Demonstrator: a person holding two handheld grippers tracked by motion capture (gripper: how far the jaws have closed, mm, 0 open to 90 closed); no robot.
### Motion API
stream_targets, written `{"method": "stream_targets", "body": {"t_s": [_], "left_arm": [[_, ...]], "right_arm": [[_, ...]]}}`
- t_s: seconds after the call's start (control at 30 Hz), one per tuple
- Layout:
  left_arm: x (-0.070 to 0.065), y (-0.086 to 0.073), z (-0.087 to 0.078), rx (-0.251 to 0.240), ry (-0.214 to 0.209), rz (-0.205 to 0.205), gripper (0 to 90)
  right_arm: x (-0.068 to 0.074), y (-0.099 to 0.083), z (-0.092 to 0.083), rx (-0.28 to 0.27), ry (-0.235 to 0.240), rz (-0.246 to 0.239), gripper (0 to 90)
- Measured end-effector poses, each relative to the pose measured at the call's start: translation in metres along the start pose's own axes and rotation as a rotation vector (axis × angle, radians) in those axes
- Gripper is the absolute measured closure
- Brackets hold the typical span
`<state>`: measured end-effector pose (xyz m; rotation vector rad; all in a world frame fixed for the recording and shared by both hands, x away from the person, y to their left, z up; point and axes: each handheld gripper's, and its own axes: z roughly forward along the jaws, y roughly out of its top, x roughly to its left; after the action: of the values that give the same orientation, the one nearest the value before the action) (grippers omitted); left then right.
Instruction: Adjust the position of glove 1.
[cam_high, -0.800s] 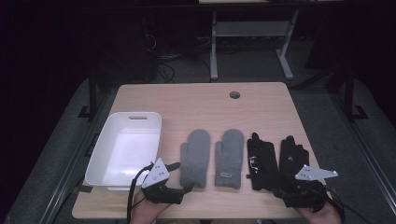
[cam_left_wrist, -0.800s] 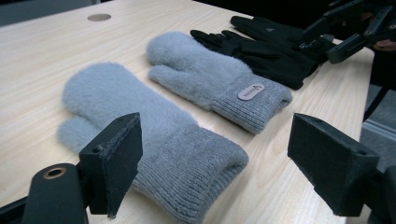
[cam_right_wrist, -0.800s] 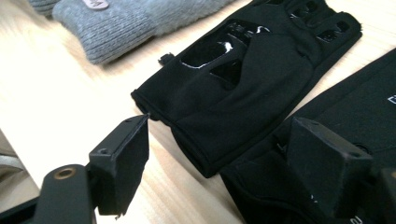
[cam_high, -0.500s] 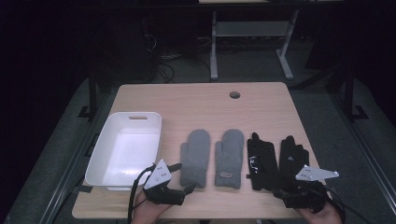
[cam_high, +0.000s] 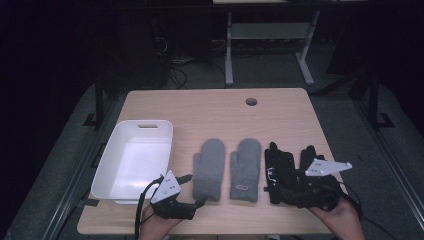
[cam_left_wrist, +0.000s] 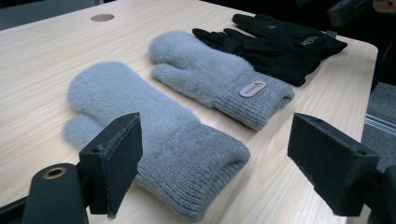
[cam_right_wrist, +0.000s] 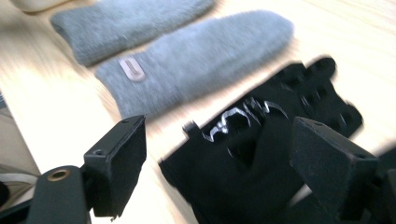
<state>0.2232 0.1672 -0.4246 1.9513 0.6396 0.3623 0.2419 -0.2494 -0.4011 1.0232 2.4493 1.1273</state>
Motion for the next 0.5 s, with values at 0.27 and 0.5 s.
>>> {"method": "stream_targets", "body": {"t_s": [0.27, 0.5], "left_arm": [[0.001, 0.001, -0.001, 0.007, 0.007, 0.010, 17.6], [-0.002, 0.002, 0.001, 0.008, 0.004, 0.025, 17.6]], "right_arm": [[0.002, 0.041, 0.017, 0.041, 0.031, -0.081, 17.5], [0.001, 0.051, 0.038, 0.090, 0.068, -0.090, 17.7]]}}
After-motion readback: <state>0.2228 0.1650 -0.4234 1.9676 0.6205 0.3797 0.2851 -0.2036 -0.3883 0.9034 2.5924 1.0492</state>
